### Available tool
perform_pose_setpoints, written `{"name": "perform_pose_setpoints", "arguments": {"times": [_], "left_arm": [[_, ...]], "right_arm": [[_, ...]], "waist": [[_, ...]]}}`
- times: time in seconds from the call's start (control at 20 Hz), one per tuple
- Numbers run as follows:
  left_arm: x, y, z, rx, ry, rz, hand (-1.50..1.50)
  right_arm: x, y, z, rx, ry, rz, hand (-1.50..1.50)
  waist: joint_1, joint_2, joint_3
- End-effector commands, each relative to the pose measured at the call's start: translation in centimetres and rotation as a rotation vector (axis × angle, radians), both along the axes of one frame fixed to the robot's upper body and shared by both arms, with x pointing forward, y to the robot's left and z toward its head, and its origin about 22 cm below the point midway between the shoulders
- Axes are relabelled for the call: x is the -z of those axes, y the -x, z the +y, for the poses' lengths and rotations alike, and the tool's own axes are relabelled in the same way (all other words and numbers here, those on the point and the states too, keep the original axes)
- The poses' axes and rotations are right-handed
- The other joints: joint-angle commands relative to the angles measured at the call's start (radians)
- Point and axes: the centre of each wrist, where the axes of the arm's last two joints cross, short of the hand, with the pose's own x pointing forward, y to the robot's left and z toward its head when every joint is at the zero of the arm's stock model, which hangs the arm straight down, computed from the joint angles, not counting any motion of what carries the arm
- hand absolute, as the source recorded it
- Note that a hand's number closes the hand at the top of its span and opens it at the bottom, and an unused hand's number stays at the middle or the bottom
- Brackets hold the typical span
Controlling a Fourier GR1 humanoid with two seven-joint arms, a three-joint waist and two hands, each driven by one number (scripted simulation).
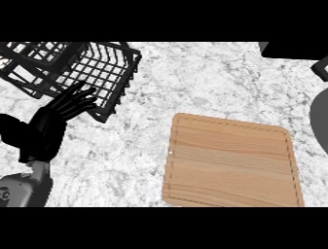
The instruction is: Pick the squash from the cutting board and place it in the pot
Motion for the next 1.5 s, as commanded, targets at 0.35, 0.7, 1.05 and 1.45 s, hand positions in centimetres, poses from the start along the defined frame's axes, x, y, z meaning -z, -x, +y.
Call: {"name": "perform_pose_setpoints", "arguments": {"times": [0.35,0.7,1.05,1.45], "left_arm": [[-1.2,-0.3,2.7,-0.112,-0.002,-0.070,0.00],[-2.5,-1.2,2.4,-0.098,0.001,-0.080,0.00],[-2.1,0.0,1.9,-0.108,-0.001,-0.102,0.00],[-2.0,-0.1,2.2,-0.102,0.006,-0.101,0.00]], "right_arm": [[2.9,-2.7,0.1,-0.243,-0.463,0.017,-1.50],[0.0,-2.5,-3.8,-0.194,-0.704,-0.031,-1.50],[-2.0,1.5,-8.0,-0.178,-0.743,-0.054,-1.50],[-3.8,3.4,-9.9,-0.157,-0.733,-0.012,-1.50]], "waist": [[-0.030,-0.009,0.003],[-0.027,-0.002,0.004],[-0.027,-0.002,0.007],[-0.021,0.007,0.012]]}}
